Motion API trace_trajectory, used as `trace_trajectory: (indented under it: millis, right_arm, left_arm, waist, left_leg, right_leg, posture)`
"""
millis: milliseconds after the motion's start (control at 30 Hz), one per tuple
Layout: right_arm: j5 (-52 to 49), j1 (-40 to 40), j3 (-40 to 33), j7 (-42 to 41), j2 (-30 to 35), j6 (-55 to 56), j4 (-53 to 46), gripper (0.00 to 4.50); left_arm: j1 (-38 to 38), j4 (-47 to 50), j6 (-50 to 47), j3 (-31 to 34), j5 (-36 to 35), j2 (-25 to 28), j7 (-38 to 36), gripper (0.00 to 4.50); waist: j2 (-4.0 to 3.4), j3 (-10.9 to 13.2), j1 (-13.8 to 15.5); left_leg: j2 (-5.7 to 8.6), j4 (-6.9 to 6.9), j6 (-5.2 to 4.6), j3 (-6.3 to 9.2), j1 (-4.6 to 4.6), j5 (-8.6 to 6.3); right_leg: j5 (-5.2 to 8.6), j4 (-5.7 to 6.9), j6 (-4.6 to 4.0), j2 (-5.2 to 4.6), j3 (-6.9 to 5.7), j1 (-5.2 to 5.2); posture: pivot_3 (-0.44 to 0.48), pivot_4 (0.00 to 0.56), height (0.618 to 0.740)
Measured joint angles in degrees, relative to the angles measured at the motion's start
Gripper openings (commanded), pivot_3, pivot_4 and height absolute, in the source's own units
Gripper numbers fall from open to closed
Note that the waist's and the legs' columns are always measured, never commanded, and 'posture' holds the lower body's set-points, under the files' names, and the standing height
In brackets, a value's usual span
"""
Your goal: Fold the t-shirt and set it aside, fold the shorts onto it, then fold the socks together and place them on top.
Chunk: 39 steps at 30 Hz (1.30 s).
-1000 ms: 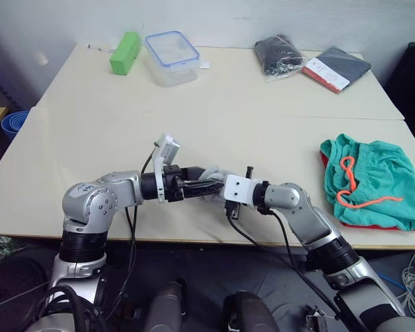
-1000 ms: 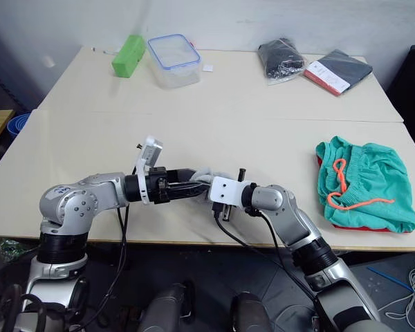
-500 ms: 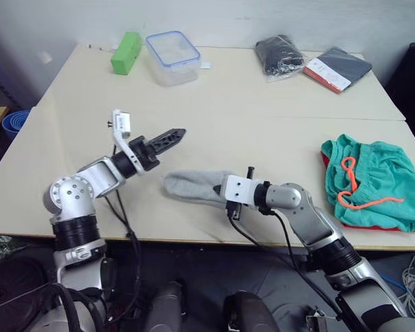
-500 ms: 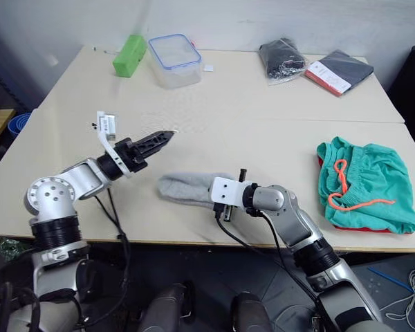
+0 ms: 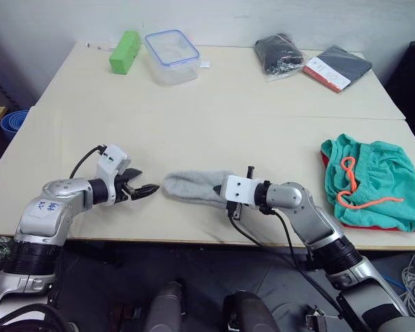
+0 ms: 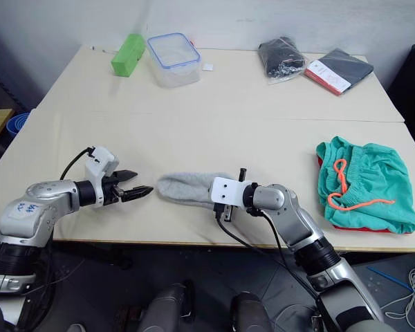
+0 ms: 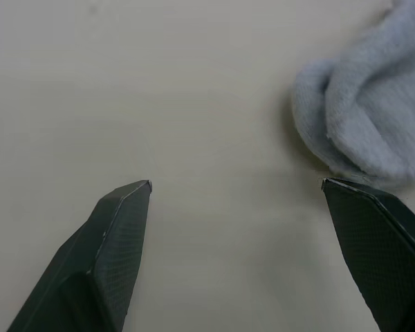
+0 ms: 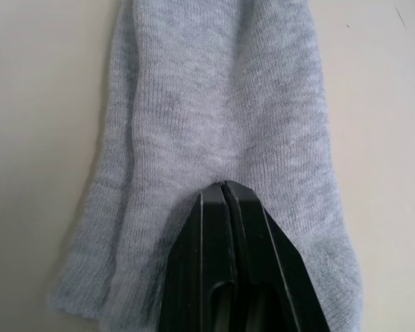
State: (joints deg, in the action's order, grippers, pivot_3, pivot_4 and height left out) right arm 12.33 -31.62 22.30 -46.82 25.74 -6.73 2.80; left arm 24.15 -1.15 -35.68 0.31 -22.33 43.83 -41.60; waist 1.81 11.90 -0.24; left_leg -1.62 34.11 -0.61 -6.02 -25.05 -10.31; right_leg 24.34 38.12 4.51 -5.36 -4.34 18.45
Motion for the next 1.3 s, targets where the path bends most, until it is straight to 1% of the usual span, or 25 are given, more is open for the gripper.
trace_trajectory:
  millis: [100, 200, 233, 300, 333, 400, 533, 600, 633, 667, 800, 867, 933, 1100, 1167, 1200, 1267, 1300]
  right_arm:
    - [0.00, -0.13, 0.02, -0.12, 0.00, 0.01, 0.15, 0.00]
    - [0.00, -0.19, 0.04, -0.17, 0.00, 0.01, 0.17, 0.00]
    - [0.00, -0.20, 0.04, -0.18, 0.00, 0.01, 0.17, 0.00]
    - [0.00, -0.20, 0.04, -0.17, 0.00, 0.01, 0.17, 0.00]
    - [0.00, -0.20, 0.04, -0.17, 0.00, 0.01, 0.17, 0.00]
    - [0.00, -0.20, 0.04, -0.15, 0.00, 0.01, 0.17, 0.00]
    - [0.01, -0.20, 0.03, -0.07, 0.00, 0.01, 0.15, 0.00]
    - [0.01, -0.20, 0.03, -0.05, 0.00, 0.01, 0.09, 0.00]
    - [0.01, -0.20, 0.03, -0.04, 0.00, 0.01, 0.07, 0.00]
    - [0.01, -0.19, 0.03, -0.04, 0.00, 0.01, 0.06, 0.00]
    - [0.03, -0.18, 0.00, 0.06, 0.00, 0.01, 0.06, 0.00]
    - [0.03, -0.17, 0.00, 0.05, 0.00, 0.01, 0.06, 0.00]
    - [0.03, -0.16, 0.02, 0.06, 0.00, 0.02, 0.01, 0.00]
    - [0.36, -0.11, 0.05, 0.10, 0.43, 0.46, -0.16, 0.00]
    - [0.57, 0.03, 0.00, 0.03, 0.75, 0.30, -0.70, 0.00]
    - [0.53, 0.11, -0.05, -0.07, 1.05, 0.15, -0.99, 0.00]
    - [-0.26, 0.94, -0.67, -0.98, 2.73, -1.30, -3.04, 0.00]
    - [-0.72, 1.35, -1.30, -1.48, 3.46, -2.12, -3.86, 0.00]
  left_arm:
    - [0.26, -0.68, 3.21, -0.66, 1.15, -0.37, -2.43, 2.65]
    - [0.50, -1.84, 1.72, -1.02, 1.28, -1.18, -3.59, 1.65]
    - [0.50, -1.85, 0.44, -1.17, 0.98, -1.26, -4.12, 1.41]
    - [0.50, -1.78, -3.31, -1.02, -0.62, -1.46, -5.14, 1.41]
    - [0.50, -1.70, -4.70, -0.58, -1.40, -1.65, -5.35, 1.53]
    - [0.52, -1.65, -9.32, 1.61, -4.29, -2.93, -5.26, 1.98]
    - [1.32, -1.63, -16.81, 5.11, -8.74, -4.92, -4.15, 3.27]
    - [2.19, -1.51, -20.53, 6.67, -10.77, -5.87, -3.15, 3.83]
    - [2.49, -1.44, -21.54, 6.99, -11.27, -6.22, -2.72, 4.18]
    - [2.83, -1.41, -22.62, 7.49, -11.52, -7.02, -1.91, 4.43]
    - [5.05, -1.73, -25.27, 7.72, -11.95, -10.14, 1.09, 4.43]
    - [6.43, -2.31, -26.34, 7.94, -11.99, -12.19, 3.01, 4.04]
    - [7.25, -3.28, -26.99, 8.07, -12.00, -13.77, 4.30, 3.55]
    - [7.71, -3.90, -28.91, 8.13, -12.08, -15.82, 5.88, 1.98]
    - [7.71, -3.87, -29.53, 8.12, -12.14, -16.37, 6.21, 1.28]
    - [7.71, -3.86, -29.69, 8.12, -12.15, -16.40, 6.38, 1.01]
    - [7.69, -3.73, -29.93, 8.12, -12.15, -16.55, 6.72, 0.48]
    - [7.68, -3.67, -29.97, 8.13, -12.16, -16.65, 6.91, 0.08]
  waist:
    - [0.00, 0.00, -0.03]
    - [0.00, 0.00, -0.05]
    - [0.00, 0.00, -0.06]
    - [0.00, 0.00, -0.06]
    - [0.00, 0.00, -0.05]
    - [0.00, 0.00, -0.05]
    - [0.00, 0.00, -0.03]
    - [0.00, 0.00, -0.03]
    - [0.00, 0.00, -0.03]
    - [0.00, 0.00, -0.03]
    - [0.01, -0.01, 0.02]
    - [0.02, -0.01, 0.05]
    - [0.02, -0.01, -0.01]
    - [0.02, -0.01, 0.08]
    - [0.02, -0.01, 0.09]
    - [0.02, -0.01, 0.09]
    - [0.02, -0.01, 0.15]
    - [0.02, -0.01, 0.14]
  left_leg:
    - [0.00, 0.00, -0.19, -0.01, 0.00, 0.11]
    - [-0.01, 0.00, -0.21, 0.00, 0.00, 0.12]
    - [0.00, 0.00, -0.22, 0.00, 0.00, 0.13]
    - [-0.01, 0.00, -0.22, 0.00, 0.00, 0.13]
    - [-0.01, 0.01, -0.22, 0.01, 0.01, 0.13]
    - [0.00, 0.01, -0.24, 0.02, 0.00, 0.14]
    - [0.00, 0.05, -0.25, 0.04, 0.01, 0.15]
    - [0.00, 0.06, -0.26, 0.04, 0.01, 0.15]
    - [0.00, 0.06, -0.26, 0.04, 0.02, 0.15]
    - [0.01, 0.06, -0.26, 0.04, 0.02, 0.15]
    - [0.02, 0.10, -0.28, 0.06, 0.03, 0.16]
    - [0.02, 0.12, -0.28, 0.07, 0.04, 0.16]
    - [0.02, 0.12, -0.28, 0.06, 0.03, 0.16]
    - [0.03, 0.13, -0.28, 0.07, 0.02, 0.17]
    - [0.03, 0.14, -0.28, 0.07, 0.00, 0.17]
    - [0.03, 0.14, -0.28, 0.07, 0.00, 0.17]
    - [0.04, 0.14, -0.28, 0.08, -0.02, 0.16]
    - [0.04, 0.14, -0.28, 0.08, -0.03, 0.16]
  right_leg:
    - [0.00, 0.00, 0.00, 0.00, 0.00, 0.00]
    - [0.00, 0.02, 0.00, -0.01, 0.01, 0.01]
    - [0.00, 0.04, 0.00, -0.01, 0.01, 0.01]
    - [0.00, 0.06, 0.00, -0.01, 0.01, 0.01]
    - [0.00, 0.08, 0.00, -0.01, 0.01, 0.01]
    - [0.00, 0.08, 0.00, -0.02, 0.00, 0.01]
    - [0.00, 0.13, 0.00, -0.03, -0.01, 0.00]
    - [0.00, 0.14, 0.00, -0.03, -0.01, -0.01]
    - [0.00, 0.14, 0.00, -0.03, -0.01, -0.01]
    - [0.00, 0.14, 0.00, -0.03, -0.01, -0.01]
    - [0.00, 0.17, 0.00, -0.03, -0.03, -0.05]
    - [0.00, 0.19, 0.01, -0.03, -0.04, -0.06]
    - [0.00, 0.20, 0.01, -0.03, -0.03, -0.05]
    - [0.00, 0.19, 0.01, -0.03, -0.04, -0.05]
    - [0.00, 0.18, 0.01, -0.03, -0.04, -0.04]
    - [0.00, 0.19, 0.01, -0.03, -0.04, -0.04]
    - [0.00, 0.17, 0.01, -0.03, -0.05, -0.04]
    - [0.00, 0.14, 0.01, -0.03, -0.05, -0.04]
  posture:
    - [0.000, 0.150, 0.740]
    - [0.000, 0.150, 0.740]
    - [0.000, 0.150, 0.740]
    - [0.000, 0.150, 0.740]
    - [0.000, 0.150, 0.740]
    - [0.000, 0.150, 0.740]
    - [0.000, 0.150, 0.740]
    - [0.000, 0.150, 0.740]
    - [0.000, 0.150, 0.740]
    - [0.000, 0.150, 0.740]
    - [0.000, 0.150, 0.740]
    - [0.000, 0.150, 0.740]
    - [0.000, 0.150, 0.740]
    - [0.000, 0.150, 0.740]
    - [0.000, 0.150, 0.740]
    - [0.000, 0.150, 0.740]
    - [0.000, 0.150, 0.740]
    - [0.000, 0.150, 0.740]
